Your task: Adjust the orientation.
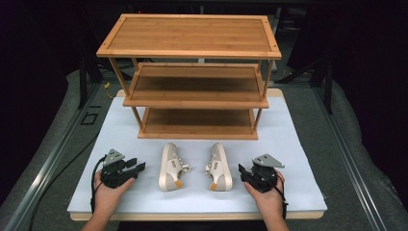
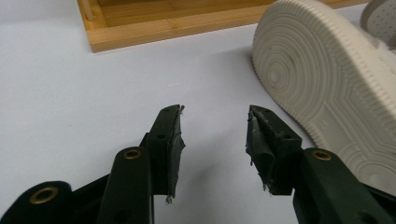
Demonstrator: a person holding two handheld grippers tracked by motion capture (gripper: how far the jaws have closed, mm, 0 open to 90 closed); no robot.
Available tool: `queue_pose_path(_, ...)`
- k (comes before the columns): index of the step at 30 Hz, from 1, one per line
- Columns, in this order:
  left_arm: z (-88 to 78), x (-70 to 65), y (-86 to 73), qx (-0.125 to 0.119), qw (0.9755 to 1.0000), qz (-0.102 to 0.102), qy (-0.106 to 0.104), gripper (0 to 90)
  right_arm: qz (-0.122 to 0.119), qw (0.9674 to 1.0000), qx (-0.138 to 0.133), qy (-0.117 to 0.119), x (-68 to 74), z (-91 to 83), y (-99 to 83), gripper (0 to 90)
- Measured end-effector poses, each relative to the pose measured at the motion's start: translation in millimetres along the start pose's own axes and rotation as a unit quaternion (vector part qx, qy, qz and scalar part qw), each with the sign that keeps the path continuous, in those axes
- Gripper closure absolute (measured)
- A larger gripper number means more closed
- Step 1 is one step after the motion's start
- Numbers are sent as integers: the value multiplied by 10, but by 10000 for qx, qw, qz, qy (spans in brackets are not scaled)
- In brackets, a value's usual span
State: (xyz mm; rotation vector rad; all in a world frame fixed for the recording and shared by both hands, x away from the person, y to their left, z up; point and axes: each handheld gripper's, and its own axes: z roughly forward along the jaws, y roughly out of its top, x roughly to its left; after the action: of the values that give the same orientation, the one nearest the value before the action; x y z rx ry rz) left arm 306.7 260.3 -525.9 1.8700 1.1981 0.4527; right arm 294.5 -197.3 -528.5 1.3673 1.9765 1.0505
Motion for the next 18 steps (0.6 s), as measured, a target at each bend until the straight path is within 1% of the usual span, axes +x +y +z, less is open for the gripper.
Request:
queue_pose_path(1,-15,-14,6,-44,10000,-24,-29,557,-17,10000,0,-6,3,-2,1,407)
queue_pose_path(4,-49,-55,25,-123,9999,-1,-97,573,-3,10000,-17,4,16,-14,8,408)
queue_pose_path(5,-60,-72,31,-145,9998,5,-135,599,-16,10000,-25,-10,20,-21,10,409)
queue_pose_path(6,-77,-104,43,-125,9997,32,-215,618,-15,10000,-23,-17,22,-22,11,409)
queue_pose_path(7,-77,-104,43,-125,9997,32,-215,629,-11,10000,-19,-14,23,-22,12,409)
queue_pose_path(8,-83,-122,48,-116,9996,40,-245,650,-11,10000,-23,-7,23,-22,11,409)
queue_pose_path(12,-114,-195,73,-123,9992,102,-362,683,12,10000,-38,4,23,-26,12,410)
queue_pose_path(13,-123,-214,80,-130,9990,137,-402,703,24,10000,-55,4,19,-29,13,409)
queue_pose_path(17,-156,-300,105,-140,9981,255,-534,737,47,10000,-68,16,12,-30,11,410)
queue_pose_path(18,-164,-340,113,-142,9977,303,-594,757,69,9999,-79,11,7,-29,10,409)
